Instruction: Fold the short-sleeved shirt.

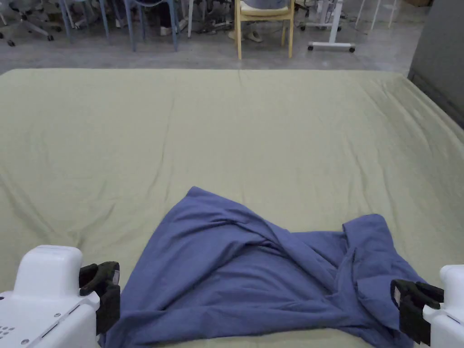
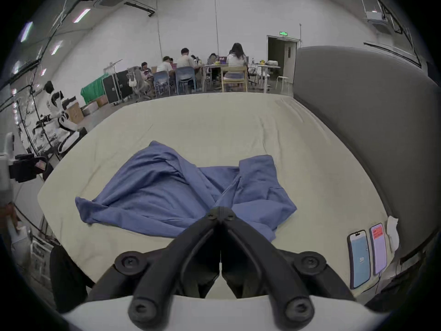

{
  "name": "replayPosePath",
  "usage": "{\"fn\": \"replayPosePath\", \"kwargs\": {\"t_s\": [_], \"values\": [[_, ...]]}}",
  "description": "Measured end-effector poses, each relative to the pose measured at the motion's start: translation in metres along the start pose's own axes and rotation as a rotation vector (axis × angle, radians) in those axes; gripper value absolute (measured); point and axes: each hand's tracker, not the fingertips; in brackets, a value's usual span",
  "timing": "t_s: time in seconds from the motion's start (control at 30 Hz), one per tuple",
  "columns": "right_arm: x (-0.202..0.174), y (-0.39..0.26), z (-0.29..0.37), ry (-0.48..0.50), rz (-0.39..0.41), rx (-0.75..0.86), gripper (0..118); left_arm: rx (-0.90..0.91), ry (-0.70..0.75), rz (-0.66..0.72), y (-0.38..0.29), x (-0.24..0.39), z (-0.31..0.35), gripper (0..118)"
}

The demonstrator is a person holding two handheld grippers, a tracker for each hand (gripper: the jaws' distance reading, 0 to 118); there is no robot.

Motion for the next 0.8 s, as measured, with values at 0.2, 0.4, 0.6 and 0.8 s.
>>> {"fn": "replayPosePath", "kwargs": {"t_s": [0.2,0.4,0.6,0.8], "values": [[0.0,0.004,-0.018,0.01,0.01,-0.018,3,-0.097,-0.122,0.039,0.023,-0.004,-0.073,11],[0.002,0.013,-0.041,0.016,0.032,-0.05,3,-0.167,-0.144,0.019,0.088,0.001,-0.221,88],[0.008,0.017,-0.067,-0.007,0.032,-0.095,3,-0.305,-0.157,-0.031,0.116,0.021,-0.373,88],[0.019,0.015,-0.09,-0.039,0.021,-0.155,3,-0.538,-0.106,-0.112,0.084,0.035,-0.467,87]]}}
